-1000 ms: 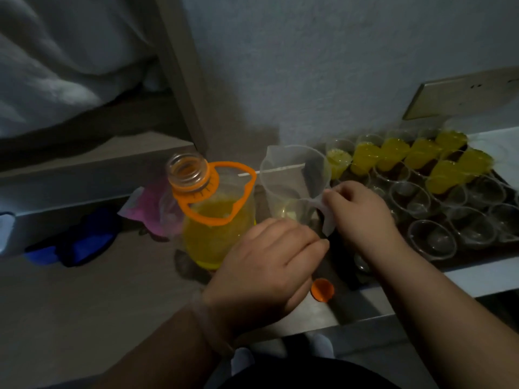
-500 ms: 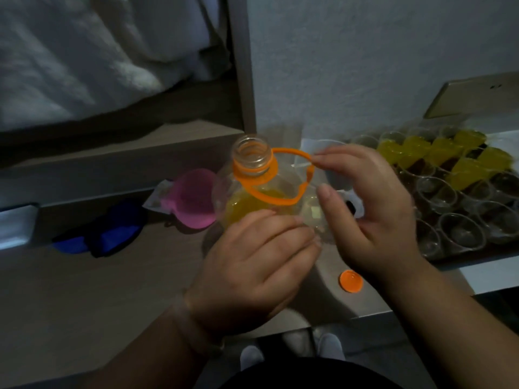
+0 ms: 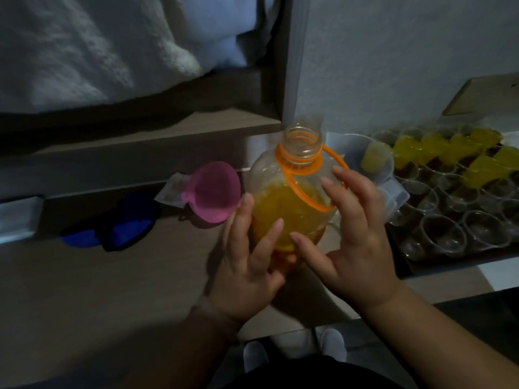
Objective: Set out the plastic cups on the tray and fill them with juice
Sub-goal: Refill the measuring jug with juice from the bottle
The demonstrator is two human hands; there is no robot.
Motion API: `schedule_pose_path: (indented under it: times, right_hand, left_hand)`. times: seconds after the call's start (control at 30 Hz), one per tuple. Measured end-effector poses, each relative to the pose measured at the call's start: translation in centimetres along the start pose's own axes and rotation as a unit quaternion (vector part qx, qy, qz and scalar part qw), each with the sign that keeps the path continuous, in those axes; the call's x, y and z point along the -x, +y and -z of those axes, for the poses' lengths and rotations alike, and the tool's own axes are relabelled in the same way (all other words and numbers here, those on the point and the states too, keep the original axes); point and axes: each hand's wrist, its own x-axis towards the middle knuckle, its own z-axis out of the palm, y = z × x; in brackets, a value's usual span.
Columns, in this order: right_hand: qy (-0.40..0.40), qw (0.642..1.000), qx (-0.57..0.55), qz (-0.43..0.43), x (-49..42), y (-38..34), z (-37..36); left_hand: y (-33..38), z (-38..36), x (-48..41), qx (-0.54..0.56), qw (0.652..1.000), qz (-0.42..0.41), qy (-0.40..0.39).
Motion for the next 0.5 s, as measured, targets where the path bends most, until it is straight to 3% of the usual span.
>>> schedule_pose_path:
  times: [0.5]
  right_hand:
    - [0.026,1.000,0.000,-0.015,0.2,0.2,-0.9]
  left_hand:
    - [-1.9,-5.2,2.9,0.051,0.998,0.039,-0.022]
